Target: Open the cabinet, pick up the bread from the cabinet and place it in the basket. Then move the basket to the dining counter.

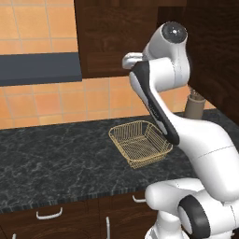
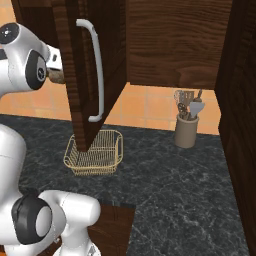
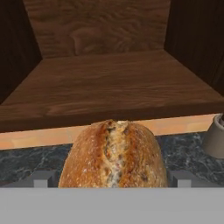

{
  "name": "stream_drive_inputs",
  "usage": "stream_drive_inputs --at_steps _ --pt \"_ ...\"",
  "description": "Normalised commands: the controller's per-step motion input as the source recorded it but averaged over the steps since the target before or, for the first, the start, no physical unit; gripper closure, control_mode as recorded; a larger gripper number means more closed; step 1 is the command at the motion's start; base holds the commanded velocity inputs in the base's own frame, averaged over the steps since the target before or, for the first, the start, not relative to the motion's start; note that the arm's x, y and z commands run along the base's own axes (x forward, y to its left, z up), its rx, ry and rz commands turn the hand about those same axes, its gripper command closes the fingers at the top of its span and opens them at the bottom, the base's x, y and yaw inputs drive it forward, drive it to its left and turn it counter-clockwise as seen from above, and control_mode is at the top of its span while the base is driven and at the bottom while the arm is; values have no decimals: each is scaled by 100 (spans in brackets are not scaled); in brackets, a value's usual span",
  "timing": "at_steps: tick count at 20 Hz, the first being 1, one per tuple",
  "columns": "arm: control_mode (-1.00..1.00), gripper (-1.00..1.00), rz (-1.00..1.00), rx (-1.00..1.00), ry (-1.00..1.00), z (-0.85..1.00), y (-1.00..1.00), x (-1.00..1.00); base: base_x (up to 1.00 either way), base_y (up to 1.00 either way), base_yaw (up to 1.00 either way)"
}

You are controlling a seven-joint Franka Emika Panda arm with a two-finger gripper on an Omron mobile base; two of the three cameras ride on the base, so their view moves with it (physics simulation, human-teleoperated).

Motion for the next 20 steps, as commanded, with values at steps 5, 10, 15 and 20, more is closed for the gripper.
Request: stream_drive_inputs --at_steps 5,10,15,20 --pt "-100 100 0 3 9 -6 -4 0 0 0 0" --pt "-100 100 0 2 6 -46 -2 -5 0 0 0" --pt "-100 100 0 3 6 -55 -3 -5 0 0 0" --pt "-100 100 0 3 12 -66 -7 0 0 0 0"
